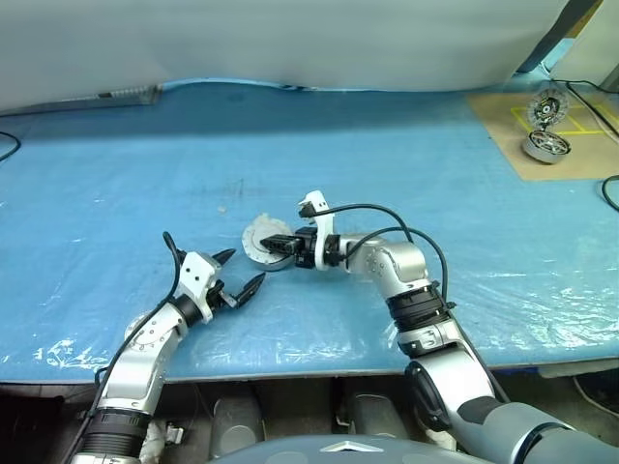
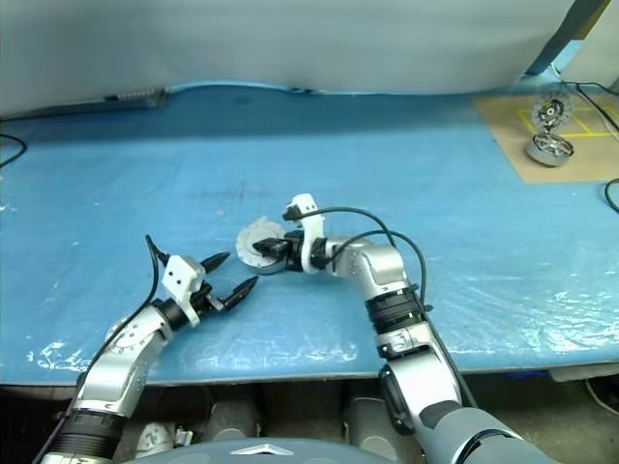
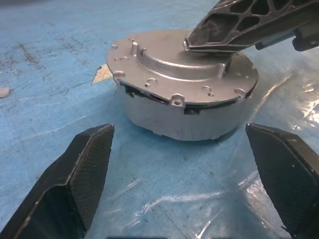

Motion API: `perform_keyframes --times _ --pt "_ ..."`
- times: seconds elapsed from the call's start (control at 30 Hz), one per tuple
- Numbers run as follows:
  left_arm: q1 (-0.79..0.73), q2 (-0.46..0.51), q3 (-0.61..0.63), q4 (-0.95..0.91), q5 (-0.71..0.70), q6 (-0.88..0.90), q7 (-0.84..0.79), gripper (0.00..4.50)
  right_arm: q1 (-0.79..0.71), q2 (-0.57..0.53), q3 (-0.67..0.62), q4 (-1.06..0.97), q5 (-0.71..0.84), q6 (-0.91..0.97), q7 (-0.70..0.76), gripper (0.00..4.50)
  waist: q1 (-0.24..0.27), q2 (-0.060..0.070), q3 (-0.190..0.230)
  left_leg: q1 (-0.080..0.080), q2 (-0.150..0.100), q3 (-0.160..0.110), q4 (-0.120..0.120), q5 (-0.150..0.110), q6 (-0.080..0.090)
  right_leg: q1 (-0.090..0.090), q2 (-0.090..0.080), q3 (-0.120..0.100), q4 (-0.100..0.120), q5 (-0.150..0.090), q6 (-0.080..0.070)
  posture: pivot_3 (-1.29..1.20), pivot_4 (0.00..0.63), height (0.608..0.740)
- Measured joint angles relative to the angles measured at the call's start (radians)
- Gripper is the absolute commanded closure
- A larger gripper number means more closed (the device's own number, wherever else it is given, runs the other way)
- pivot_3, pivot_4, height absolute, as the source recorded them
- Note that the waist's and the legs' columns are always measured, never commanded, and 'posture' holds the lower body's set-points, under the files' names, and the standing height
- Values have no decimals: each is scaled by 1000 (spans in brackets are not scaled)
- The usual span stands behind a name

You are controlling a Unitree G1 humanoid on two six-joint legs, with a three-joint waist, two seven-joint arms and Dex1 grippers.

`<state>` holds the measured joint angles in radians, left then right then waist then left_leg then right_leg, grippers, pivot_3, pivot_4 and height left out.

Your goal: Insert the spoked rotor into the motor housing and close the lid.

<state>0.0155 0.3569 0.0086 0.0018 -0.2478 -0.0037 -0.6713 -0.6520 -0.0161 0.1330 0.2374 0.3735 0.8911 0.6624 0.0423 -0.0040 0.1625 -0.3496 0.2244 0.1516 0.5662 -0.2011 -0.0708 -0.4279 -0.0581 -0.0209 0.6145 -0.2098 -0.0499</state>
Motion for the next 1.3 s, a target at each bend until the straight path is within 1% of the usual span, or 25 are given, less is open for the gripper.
perform_keyframes --times 0.07,0.17,0.33,0.37,0.4,0.43,0.5,0.57,0.6,0.63,0.7,1.07,1.3 --pt "-1 1 0 1 0 -1 -1 0 0 -5 21 -12 -20 -20 -19 4443 0 0 0 1 0 0 0 0 0 1 0 0 0 0 0 0 150 740" --pt "-2 1 0 6 0 -2 -2 0 5 -43 65 -64 -39 -28 -23 4443 2 0 0 0 -1 0 0 0 0 1 0 0 -1 0 0 0 150 740" --pt "-2 2 0 19 0 -10 -2 0 21 -136 134 -219 -85 -51 -23 4443 4 0 0 -1 0 0 -2 0 0 1 0 0 -4 0 1 0 150 740" --pt "-2 2 0 20 0 -11 -3 0 21 -151 149 -245 -102 -64 -27 4084 4 0 0 -1 0 0 -3 0 0 1 0 0 -5 0 1 0 150 740" --pt "-3 2 0 21 0 -11 -4 0 21 -168 170 -273 -124 -83 -33 3899 2 0 0 -1 0 0 -3 0 0 1 0 0 -5 0 1 0 150 740" --pt "-3 2 0 22 0 -13 -4 0 21 -179 182 -290 -138 -93 -35 3599 1 0 0 -1 0 0 -4 0 0 1 1 0 -5 0 1 0 150 740" --pt "-6 1 0 22 0 -15 -5 0 24 -191 211 -313 -168 -113 -44 2891 0 0 0 0 0 0 -4 0 0 1 1 0 -6 0 1 0 150 740" --pt "-7 1 0 24 0 -19 -5 0 31 -186 231 -318 -184 -123 -56 2196 0 0 0 -1 0 0 -4 0 0 1 1 0 -6 0 1 0 150 740" --pt "-7 1 0 25 0 -20 -5 0 35 -181 236 -318 -190 -124 -60 1941 0 0 0 -1 -1 0 -4 0 0 1 0 0 -6 0 1 0 150 740" --pt "-7 1 0 27 0 -21 -5 0 38 -173 240 -318 -197 -127 -69 1510 0 0 0 -1 -1 0 -4 0 0 1 0 0 -6 0 1 0 150 740" --pt "-7 1 0 31 0 -22 -6 0 38 -156 247 -316 -214 -143 -91 868 0 0 0 -1 0 0 -3 0 0 1 0 0 -5 0 1 0 150 740" --pt "-2 4 0 32 0 -23 -15 0 49 -78 269 -233 -260 -215 -152 868 0 0 0 -1 0 0 -4 0 0 1 0 0 -6 0 1 0 150 740" --pt "-1 6 0 32 0 -22 -18 0 63 -70 298 -182 -296 -279 -155 868 -1 0 0 -1 0 0 -4 0 0 1 0 0 -5 0 1 0 150 740"
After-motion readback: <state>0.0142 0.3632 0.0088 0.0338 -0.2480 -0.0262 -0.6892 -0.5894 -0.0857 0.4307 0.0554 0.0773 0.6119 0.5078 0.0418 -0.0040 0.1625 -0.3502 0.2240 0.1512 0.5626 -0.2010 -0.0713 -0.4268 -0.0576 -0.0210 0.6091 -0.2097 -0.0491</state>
